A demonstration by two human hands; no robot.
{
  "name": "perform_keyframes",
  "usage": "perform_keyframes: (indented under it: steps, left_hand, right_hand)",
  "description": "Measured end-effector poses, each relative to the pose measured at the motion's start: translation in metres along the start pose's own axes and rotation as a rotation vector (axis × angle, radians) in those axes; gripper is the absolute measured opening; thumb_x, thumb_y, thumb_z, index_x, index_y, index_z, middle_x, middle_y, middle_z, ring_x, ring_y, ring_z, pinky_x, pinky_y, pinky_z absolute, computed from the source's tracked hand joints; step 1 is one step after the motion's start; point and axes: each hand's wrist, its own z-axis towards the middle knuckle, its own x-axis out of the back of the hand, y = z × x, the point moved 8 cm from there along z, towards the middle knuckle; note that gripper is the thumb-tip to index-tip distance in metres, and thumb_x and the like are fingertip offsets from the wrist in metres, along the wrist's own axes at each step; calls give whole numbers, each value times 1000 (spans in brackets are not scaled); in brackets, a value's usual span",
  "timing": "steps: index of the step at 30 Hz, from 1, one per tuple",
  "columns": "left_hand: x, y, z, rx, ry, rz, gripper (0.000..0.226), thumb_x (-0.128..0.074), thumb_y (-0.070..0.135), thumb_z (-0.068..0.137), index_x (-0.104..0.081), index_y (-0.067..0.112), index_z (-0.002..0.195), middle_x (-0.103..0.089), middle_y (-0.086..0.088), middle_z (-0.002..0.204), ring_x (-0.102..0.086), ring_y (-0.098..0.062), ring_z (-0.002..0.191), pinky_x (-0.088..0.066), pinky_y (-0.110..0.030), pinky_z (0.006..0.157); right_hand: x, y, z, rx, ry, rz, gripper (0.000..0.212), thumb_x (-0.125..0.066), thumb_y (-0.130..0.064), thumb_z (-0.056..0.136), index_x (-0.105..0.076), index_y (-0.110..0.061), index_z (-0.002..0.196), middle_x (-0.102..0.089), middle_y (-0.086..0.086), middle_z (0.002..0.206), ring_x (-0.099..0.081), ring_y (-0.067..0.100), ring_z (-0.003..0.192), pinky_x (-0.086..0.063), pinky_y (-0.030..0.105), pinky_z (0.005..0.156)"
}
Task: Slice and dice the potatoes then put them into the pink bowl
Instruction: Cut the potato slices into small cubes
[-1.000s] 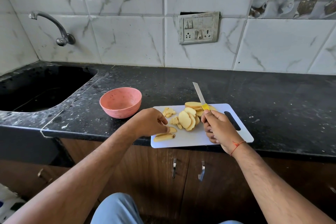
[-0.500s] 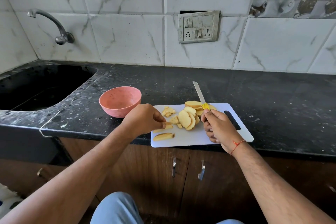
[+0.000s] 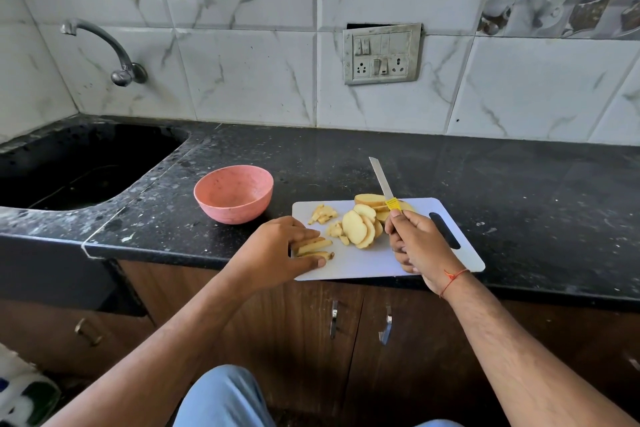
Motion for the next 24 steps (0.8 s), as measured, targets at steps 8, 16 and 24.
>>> perform_keyframes:
  steps: [8, 16, 24]
  left_hand:
    - [-6, -5, -2, -6, 126, -91, 47, -80, 55, 88, -75, 35, 130, -64, 22, 119, -60, -1, 108, -54, -20, 90]
    - [-1, -21, -1, -19, 14, -188, 61, -87, 56, 80, -70, 35, 134, -63, 23, 118, -63, 2, 105, -55, -17, 87]
    - [3, -34, -1, 2, 18, -316, 53, -94, 44, 76, -78, 36, 126, -69, 16, 107, -66, -3, 98, -55, -18, 85]
  right_hand:
    - [-11, -12, -12, 70, 29, -253, 40, -45, -41, 110, -66, -18, 84, -45, -8, 56, -38, 8, 49, -32, 26, 49]
    - [-47, -30, -53, 309, 25, -992, 20, -43, -40, 109, -53, -29, 122, -55, -8, 74, -50, 13, 65, -33, 31, 51]
    - [-57, -23, -67, 337, 90, -1283, 40, -31, -44, 110, -41, -36, 148, -50, -9, 69, -47, 10, 61, -29, 26, 48]
